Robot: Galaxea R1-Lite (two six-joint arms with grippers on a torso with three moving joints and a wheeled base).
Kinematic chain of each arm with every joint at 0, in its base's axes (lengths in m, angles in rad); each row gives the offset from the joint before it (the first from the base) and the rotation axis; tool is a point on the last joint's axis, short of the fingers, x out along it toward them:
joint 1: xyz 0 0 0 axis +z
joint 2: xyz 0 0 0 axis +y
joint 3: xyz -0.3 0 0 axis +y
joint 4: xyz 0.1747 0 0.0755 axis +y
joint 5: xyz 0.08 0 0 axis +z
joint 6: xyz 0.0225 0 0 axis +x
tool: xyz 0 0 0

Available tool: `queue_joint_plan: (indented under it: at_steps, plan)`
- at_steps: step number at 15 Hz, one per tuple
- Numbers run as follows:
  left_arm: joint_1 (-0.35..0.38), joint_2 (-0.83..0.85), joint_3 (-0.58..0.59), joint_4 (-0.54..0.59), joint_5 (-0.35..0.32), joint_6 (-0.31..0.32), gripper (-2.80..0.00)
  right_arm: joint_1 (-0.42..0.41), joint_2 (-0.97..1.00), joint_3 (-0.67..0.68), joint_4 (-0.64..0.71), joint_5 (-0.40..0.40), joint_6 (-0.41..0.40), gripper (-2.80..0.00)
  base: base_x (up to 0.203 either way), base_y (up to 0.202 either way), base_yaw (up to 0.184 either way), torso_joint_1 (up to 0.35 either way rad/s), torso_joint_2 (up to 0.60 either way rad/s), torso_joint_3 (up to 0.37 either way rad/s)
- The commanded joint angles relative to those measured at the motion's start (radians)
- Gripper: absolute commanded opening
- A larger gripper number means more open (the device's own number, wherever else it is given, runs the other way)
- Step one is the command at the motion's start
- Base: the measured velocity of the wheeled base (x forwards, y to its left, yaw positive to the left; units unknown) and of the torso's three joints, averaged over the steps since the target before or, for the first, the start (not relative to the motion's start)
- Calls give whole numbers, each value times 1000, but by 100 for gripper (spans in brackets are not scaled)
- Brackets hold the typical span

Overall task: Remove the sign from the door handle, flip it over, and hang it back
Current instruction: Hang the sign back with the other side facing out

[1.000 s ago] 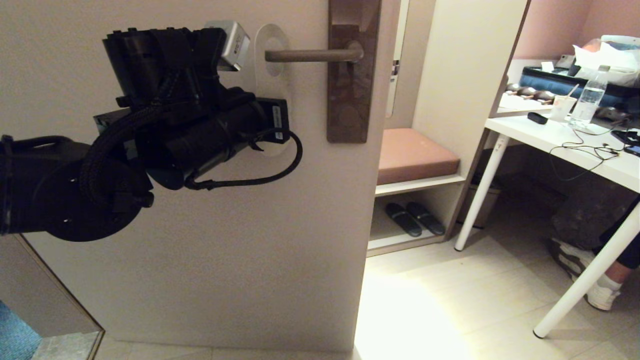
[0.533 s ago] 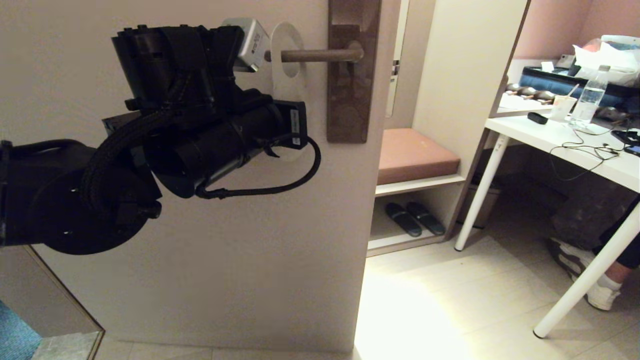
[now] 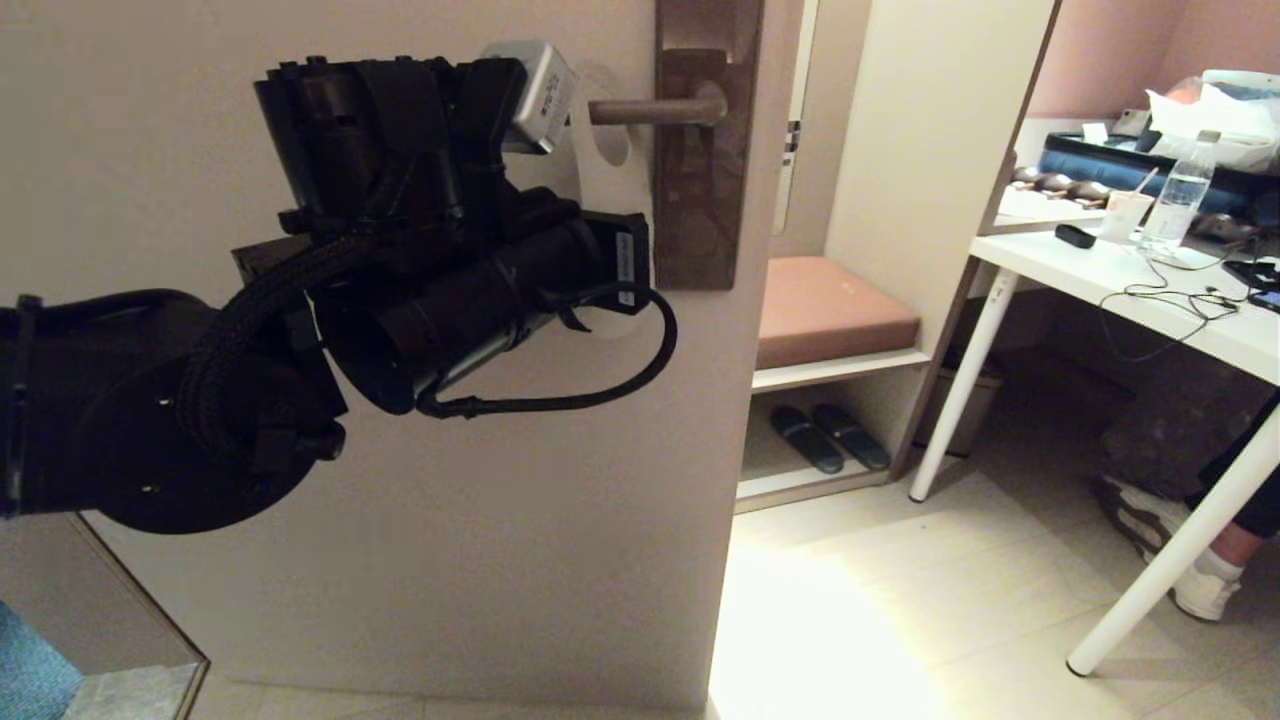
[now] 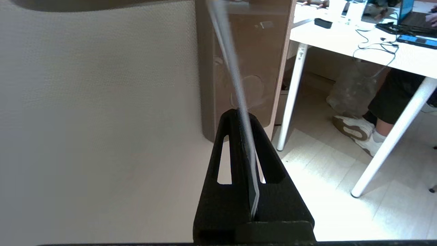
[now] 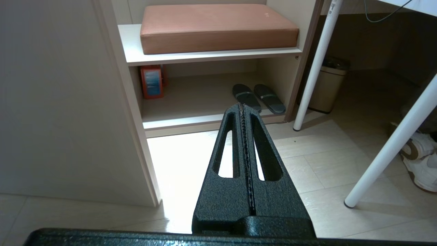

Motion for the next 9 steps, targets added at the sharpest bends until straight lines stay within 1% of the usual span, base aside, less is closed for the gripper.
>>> queue_joint_plan:
  at_steps: [1, 5, 9]
  plan:
    - [-3, 13, -5, -2, 0, 0, -280, 0, 0, 0, -1, 0, 0, -280, 0, 0, 0, 0, 0, 0]
    - [-5, 23, -10, -2, -3, 3, -280, 0, 0, 0, -1, 0, 0, -280, 0, 0, 0, 0, 0, 0]
    - [-6, 41, -43, -1, -3, 3, -280, 0, 0, 0, -1, 0, 0, -280, 0, 0, 0, 0, 0, 0]
